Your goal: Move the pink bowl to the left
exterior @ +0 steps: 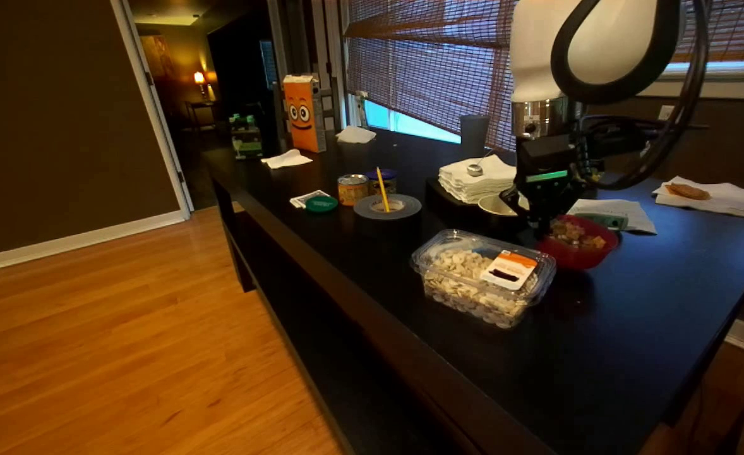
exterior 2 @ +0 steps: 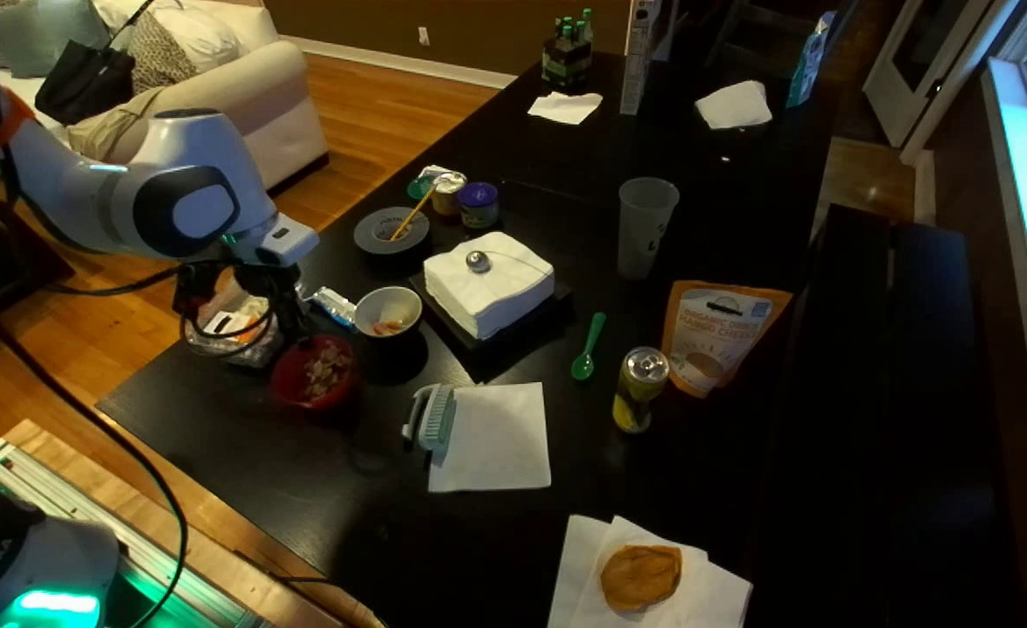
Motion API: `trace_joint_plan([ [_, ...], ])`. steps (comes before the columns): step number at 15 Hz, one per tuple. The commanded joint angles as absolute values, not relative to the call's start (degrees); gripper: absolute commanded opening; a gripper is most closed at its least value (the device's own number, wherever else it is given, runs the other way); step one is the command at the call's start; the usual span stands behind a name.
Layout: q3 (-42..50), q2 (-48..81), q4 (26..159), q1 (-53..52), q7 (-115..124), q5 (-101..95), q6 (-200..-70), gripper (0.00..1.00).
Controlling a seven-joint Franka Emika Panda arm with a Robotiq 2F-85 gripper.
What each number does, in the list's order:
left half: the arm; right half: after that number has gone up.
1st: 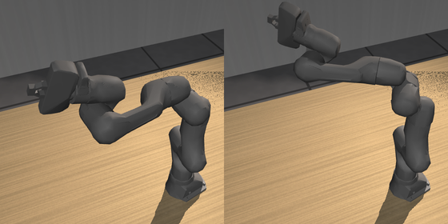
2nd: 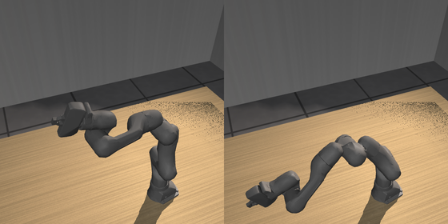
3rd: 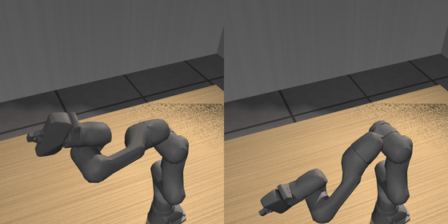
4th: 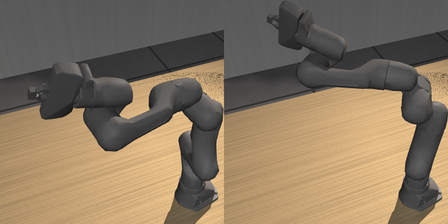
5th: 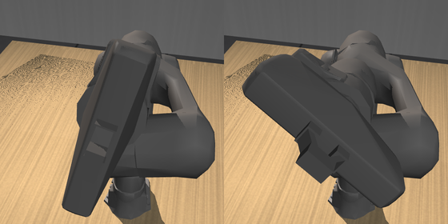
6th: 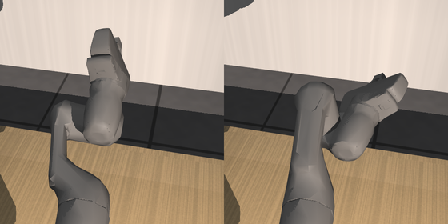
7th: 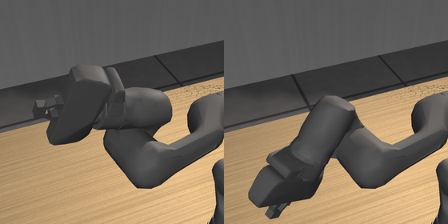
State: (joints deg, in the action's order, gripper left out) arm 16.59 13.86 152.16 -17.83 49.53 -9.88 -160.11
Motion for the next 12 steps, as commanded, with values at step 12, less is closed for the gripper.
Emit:
trace_joint_plan([
  [12,-1.6,1.4,150.7,-13.8,46.3,-22.1,-137.2,0.01],
])
